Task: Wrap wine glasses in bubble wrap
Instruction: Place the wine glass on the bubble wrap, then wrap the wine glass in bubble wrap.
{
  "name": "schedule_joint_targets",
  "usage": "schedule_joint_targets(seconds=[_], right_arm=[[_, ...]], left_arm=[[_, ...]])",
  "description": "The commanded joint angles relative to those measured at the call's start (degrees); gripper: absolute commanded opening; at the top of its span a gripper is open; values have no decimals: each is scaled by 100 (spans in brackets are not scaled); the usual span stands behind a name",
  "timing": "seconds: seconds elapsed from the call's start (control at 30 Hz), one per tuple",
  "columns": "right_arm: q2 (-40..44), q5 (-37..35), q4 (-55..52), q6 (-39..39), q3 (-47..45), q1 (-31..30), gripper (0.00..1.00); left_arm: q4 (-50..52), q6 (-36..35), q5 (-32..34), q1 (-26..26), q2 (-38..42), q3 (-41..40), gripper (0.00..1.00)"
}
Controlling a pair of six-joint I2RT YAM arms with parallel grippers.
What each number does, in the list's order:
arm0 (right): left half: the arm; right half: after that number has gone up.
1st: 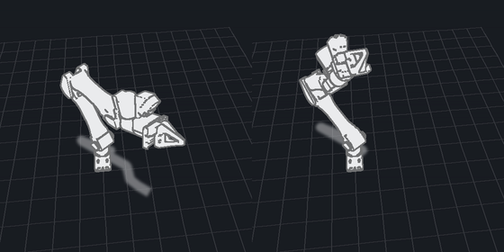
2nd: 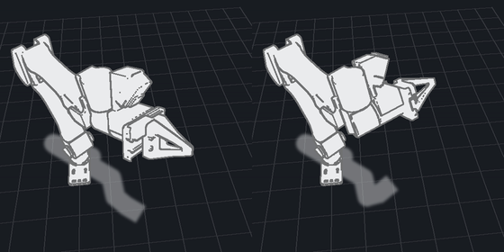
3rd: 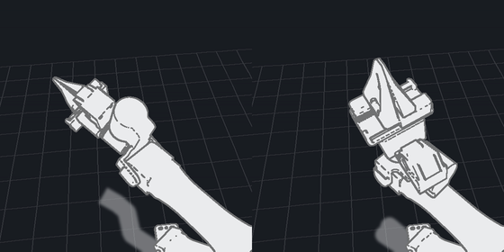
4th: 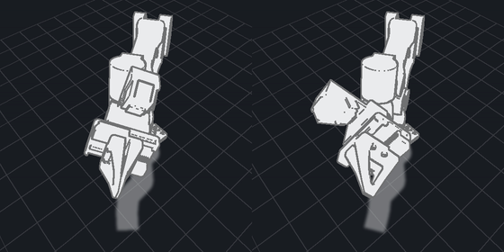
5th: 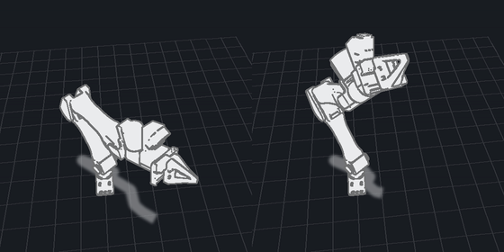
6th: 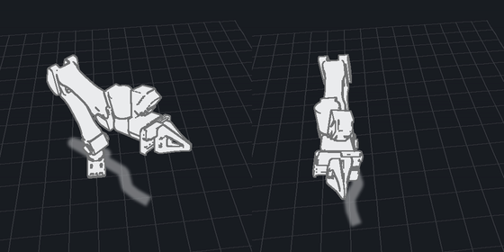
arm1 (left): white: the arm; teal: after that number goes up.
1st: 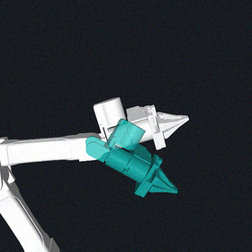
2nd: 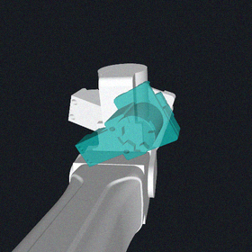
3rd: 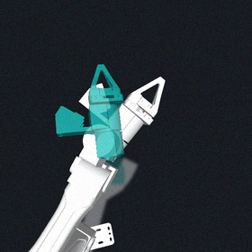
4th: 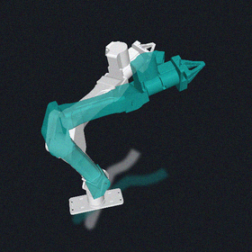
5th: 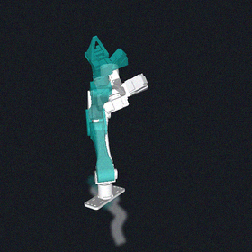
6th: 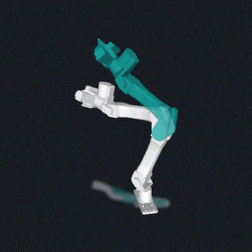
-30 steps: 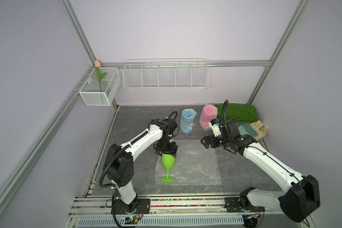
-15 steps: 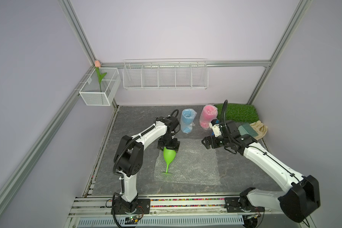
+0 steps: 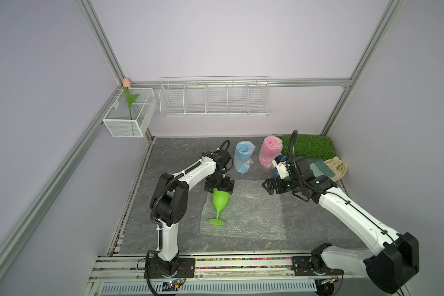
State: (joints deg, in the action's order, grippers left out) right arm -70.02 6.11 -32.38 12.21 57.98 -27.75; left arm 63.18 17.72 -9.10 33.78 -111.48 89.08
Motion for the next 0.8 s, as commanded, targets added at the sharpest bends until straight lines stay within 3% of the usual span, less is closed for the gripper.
schedule_joint_targets(seconds=[0.0,0.1,0.2,0.4,0.67,0.77], right_arm=[[48,233,-8,278,16,-110,97],[-48,391,129,507,3,-236,99],[-209,445,227,784,21,-347,95],[-713,755,551,1323,38,-576,83],[-1569,1179,890,1876,241,-974,73],[-1804,1149,979,2202,328,-1226,69]], left_arm=[[207,56,154,-68,659,237,99],[243,117,411,-192,1080,23,98],[72,243,528,-468,1528,-537,90],[-833,439,-244,-1242,2357,-2203,70],[-1884,617,-861,-1393,2193,-3366,58],[-2075,688,-698,-1393,1998,-3547,50]])
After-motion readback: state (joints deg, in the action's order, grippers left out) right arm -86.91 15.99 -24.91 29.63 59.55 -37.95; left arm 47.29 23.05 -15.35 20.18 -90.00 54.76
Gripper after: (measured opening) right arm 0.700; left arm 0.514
